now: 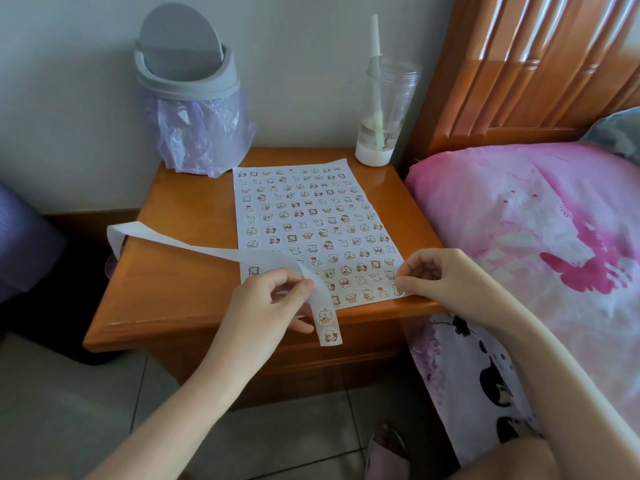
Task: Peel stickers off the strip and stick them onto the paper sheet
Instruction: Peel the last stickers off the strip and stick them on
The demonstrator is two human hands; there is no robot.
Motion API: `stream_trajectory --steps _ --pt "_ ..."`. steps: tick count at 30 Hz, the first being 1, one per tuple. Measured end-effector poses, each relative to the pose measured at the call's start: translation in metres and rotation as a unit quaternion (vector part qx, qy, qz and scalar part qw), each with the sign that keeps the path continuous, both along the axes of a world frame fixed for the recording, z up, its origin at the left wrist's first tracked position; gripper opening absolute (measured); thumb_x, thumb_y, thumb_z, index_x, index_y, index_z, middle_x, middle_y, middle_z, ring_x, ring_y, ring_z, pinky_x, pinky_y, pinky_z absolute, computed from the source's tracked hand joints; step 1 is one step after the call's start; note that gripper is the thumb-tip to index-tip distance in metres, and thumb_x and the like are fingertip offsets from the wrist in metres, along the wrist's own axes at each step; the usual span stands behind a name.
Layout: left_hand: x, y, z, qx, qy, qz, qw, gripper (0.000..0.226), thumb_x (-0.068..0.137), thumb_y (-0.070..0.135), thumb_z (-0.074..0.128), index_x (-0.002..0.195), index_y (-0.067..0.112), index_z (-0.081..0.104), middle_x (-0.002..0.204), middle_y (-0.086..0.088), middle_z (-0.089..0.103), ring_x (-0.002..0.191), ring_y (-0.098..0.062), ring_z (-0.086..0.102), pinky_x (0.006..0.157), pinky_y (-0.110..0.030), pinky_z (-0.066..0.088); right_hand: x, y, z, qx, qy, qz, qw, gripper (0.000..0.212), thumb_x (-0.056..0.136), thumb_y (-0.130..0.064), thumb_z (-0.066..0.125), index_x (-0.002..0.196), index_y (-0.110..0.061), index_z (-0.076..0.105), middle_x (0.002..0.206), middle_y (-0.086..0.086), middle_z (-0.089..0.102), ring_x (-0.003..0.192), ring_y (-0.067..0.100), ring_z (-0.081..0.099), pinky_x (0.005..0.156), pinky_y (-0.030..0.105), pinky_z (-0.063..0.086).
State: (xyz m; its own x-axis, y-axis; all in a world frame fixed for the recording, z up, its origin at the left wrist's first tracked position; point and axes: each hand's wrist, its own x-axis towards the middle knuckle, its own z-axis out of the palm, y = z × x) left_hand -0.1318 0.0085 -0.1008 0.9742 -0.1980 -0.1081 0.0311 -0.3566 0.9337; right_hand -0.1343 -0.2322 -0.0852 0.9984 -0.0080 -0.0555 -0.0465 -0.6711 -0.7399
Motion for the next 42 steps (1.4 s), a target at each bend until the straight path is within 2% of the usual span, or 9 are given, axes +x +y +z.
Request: stream_trajectory --steps 9,12,16,21,28,32,37,40,42 --pt "0.0 -0.001 0.001 0.0 0.003 0.0 1.0 0.016 0.091 0.027 0.055 0.097 0.018 0.067 0.098 0.01 0.07 0.062 -0.007 0.07 0.056 -0.011 0.054 0.0 0.003 -0.004 -0.006 -0.021 0.001 1.0 0.005 0.079 -0.016 0.073 0.08 -0.018 0.069 0.074 -0.008 0.064 0.061 -0.004 0.053 0.058 0.01 0.044" --pt "0.0 -0.001 0.001 0.001 0.004 0.0 1.0 0.015 0.091 0.027 0.055 0.097 0.019 0.066 0.098 0.009 0.07 0.062 -0.007 0.071 0.056 -0.013 0.055 -0.001 0.001 -0.006 -0.006 -0.025 0.002 1.0 0.007 0.078 -0.017 0.074 0.081 -0.018 0.068 0.068 -0.008 0.06 0.058 0.0 0.049 0.056 0.011 0.042" --pt "0.001 0.0 0.001 0.004 0.004 0.0 1.0 0.016 0.091 0.027 0.055 0.097 0.019 0.067 0.1 0.008 0.07 0.062 -0.009 0.071 0.058 -0.016 0.056 0.002 -0.001 -0.009 -0.007 -0.025 -0.008 1.0 0.02 0.077 -0.019 0.075 0.091 -0.02 0.06 0.071 -0.004 0.057 0.057 0.005 0.045 0.053 0.013 0.04" --pt "0.002 0.0 0.0 0.007 0.0 -0.002 1.0 0.013 0.091 0.027 0.056 0.096 0.02 0.066 0.098 0.011 0.069 0.063 -0.006 0.07 0.055 -0.013 0.055 0.003 -0.001 -0.009 0.021 -0.018 -0.009 1.0 0.02 0.075 -0.023 0.076 0.088 -0.017 0.063 0.072 -0.002 0.058 0.059 0.003 0.048 0.055 0.016 0.041" --pt "0.002 0.0 0.0 0.008 0.003 -0.004 1.0 0.017 0.09 0.027 0.057 0.099 0.016 0.066 0.103 0.007 0.069 0.067 -0.005 0.071 0.055 -0.014 0.055 0.003 -0.006 -0.008 -0.007 -0.009 -0.005 1.0 0.013 0.078 -0.015 0.073 0.087 -0.018 0.063 0.077 -0.001 0.061 0.067 0.01 0.053 0.062 0.016 0.045" --pt "0.001 0.001 0.001 0.006 0.002 -0.004 1.0 0.017 0.09 0.028 0.056 0.099 0.018 0.066 0.103 0.009 0.069 0.066 -0.007 0.071 0.057 -0.014 0.056 0.001 -0.005 -0.005 0.037 -0.034 -0.033 0.998 0.009 0.081 -0.018 0.07 0.088 -0.02 0.065 0.082 0.001 0.065 0.071 0.012 0.056 0.066 0.02 0.046" --pt "-0.001 0.002 0.008 -0.028 -0.004 0.002 1.0 0.014 0.09 0.026 0.056 0.096 0.018 0.066 0.093 0.014 0.068 0.062 -0.005 0.07 0.053 -0.01 0.052 -0.002 0.001 0.003 0.11 -0.138 -0.118 0.977 0.004 0.087 -0.016 0.063 0.089 -0.015 0.065 0.071 -0.008 0.062 0.055 -0.001 0.051 0.054 0.01 0.044" --pt "-0.003 0.003 0.012 -0.053 -0.007 0.006 0.999 0.014 0.091 0.026 0.055 0.094 0.018 0.067 0.093 0.017 0.067 0.061 -0.008 0.071 0.053 -0.011 0.053 -0.005 0.01 0.007 0.128 -0.151 -0.104 0.975 0.006 0.089 -0.016 0.059 0.091 -0.014 0.064 0.07 -0.004 0.064 0.053 -0.001 0.052 0.052 0.009 0.044" --pt "-0.004 0.002 0.014 -0.064 -0.011 0.009 0.998 0.013 0.09 0.026 0.056 0.093 0.019 0.067 0.094 0.017 0.068 0.061 -0.011 0.071 0.056 -0.015 0.054 -0.008 0.02 0.01 0.136 -0.141 -0.063 0.979 0.008 0.09 -0.019 0.057 0.089 -0.016 0.065 0.069 -0.004 0.065 0.055 0.002 0.054 0.052 0.014 0.046"
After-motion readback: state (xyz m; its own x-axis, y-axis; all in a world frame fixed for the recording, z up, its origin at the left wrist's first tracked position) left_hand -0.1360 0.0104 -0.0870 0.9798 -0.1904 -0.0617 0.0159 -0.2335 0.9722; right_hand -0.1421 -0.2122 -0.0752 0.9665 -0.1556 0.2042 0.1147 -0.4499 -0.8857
